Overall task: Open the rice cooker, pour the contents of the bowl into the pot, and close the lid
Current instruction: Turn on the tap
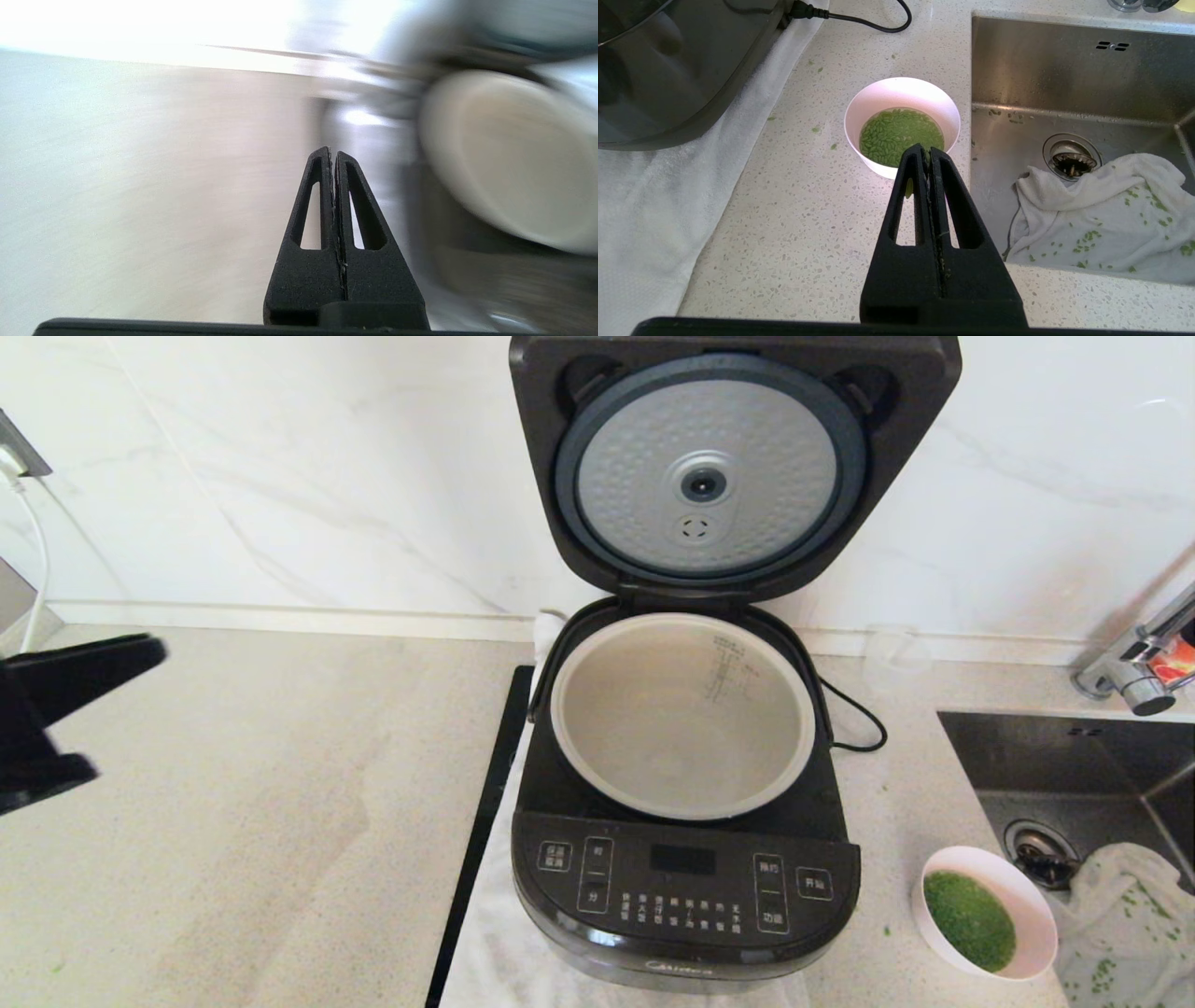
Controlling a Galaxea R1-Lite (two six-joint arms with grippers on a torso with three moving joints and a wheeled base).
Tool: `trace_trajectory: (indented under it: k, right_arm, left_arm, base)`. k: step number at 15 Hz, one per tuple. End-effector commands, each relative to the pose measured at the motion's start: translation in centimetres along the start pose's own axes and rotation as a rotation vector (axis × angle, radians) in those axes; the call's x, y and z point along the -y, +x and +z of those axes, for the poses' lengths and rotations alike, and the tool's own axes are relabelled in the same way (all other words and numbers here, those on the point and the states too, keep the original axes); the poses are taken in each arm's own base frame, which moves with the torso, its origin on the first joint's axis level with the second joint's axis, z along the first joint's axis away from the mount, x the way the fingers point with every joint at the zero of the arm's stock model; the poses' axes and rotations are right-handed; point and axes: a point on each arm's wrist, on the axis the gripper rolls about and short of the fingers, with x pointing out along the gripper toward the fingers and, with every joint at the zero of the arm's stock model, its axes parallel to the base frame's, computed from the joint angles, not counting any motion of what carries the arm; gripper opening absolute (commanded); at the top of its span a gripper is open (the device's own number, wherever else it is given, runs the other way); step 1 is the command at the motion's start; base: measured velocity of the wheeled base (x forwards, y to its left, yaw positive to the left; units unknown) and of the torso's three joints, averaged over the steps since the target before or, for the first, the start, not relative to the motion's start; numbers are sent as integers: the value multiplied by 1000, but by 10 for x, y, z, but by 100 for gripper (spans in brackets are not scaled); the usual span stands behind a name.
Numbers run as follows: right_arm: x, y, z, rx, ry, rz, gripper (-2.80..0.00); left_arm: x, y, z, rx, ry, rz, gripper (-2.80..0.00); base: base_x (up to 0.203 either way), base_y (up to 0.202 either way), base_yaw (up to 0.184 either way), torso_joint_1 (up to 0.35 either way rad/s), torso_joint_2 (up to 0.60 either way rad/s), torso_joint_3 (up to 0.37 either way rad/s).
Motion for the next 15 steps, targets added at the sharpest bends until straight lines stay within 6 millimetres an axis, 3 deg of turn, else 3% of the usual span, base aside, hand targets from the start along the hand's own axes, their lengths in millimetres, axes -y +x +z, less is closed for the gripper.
trace_trajectory:
  k: [1,7,10,15]
  right_arm:
    - [0,0,0,0,0,0,-280]
    - [0,0,0,1,0,-2,-280]
    - [0,0,0,-1,0,1,-280]
    - [0,0,0,0,0,1,-280]
  left_arm:
    - [-29,-52,-19,117,-38,185,-280]
    - [-48,-104,-102,184,-57,531,-280]
    - [-50,-111,-154,161,-32,576,-280]
    - [-44,-112,-209,87,21,141,-280]
  base:
    - [0,0,0,0,0,0]
    - [0,0,0,0,0,0]
    - [0,0,0,0,0,0]
    - [0,0,0,0,0,0]
